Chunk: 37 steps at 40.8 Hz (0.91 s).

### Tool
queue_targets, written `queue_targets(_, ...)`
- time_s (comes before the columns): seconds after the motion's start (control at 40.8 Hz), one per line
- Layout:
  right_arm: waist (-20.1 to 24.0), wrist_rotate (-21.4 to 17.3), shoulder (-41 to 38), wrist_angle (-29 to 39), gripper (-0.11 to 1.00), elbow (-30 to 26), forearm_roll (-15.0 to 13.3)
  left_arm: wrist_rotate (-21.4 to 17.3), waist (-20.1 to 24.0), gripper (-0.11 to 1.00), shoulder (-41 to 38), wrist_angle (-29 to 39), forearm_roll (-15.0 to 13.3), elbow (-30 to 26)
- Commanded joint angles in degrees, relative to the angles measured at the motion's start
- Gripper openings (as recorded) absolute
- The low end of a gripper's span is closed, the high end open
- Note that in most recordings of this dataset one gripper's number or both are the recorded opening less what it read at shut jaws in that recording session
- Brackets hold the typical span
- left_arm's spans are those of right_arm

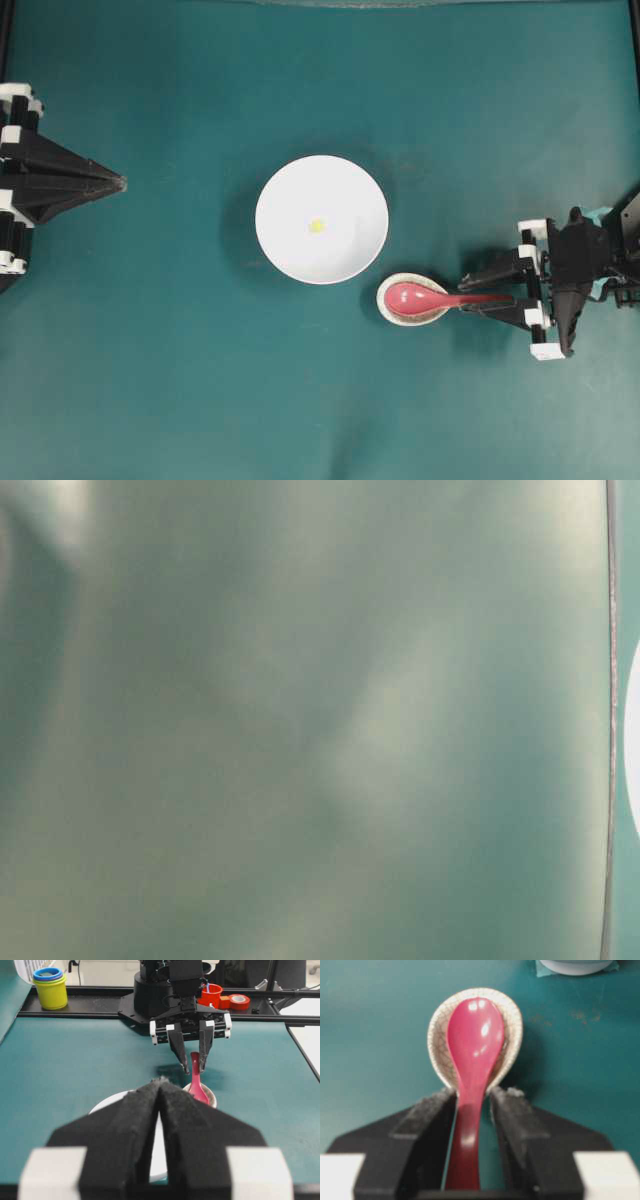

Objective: Scoop the yellow hexagonal prism block from the bowl with a spoon using the right arm.
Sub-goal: 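Close the right gripper on the pink spoon handle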

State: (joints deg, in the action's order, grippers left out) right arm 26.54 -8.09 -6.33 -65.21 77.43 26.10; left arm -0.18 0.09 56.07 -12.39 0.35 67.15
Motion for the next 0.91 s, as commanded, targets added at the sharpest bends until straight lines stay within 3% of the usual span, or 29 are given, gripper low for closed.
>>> queue_targets(0.0, 0.2, 0.2, 0.3, -0.2, 0.42, -0.2, 0.4, -0.2, -0.1, 0.05, -0.4, -0.7, 0.3, -1.2)
queue_targets(0.245, 0.2, 0.5, -0.2, 3.1, 0.42, -1.1, 0.4, -0.4, 0.0, 0.05, -0.4, -1.1, 0.2, -1.2)
queue_targets(0.881, 0.1, 2.6, -0.2, 3.2, 0.4, -1.3, 0.5, -0.5, -0.1, 0.05, -0.4, -1.1, 0.4, -1.2)
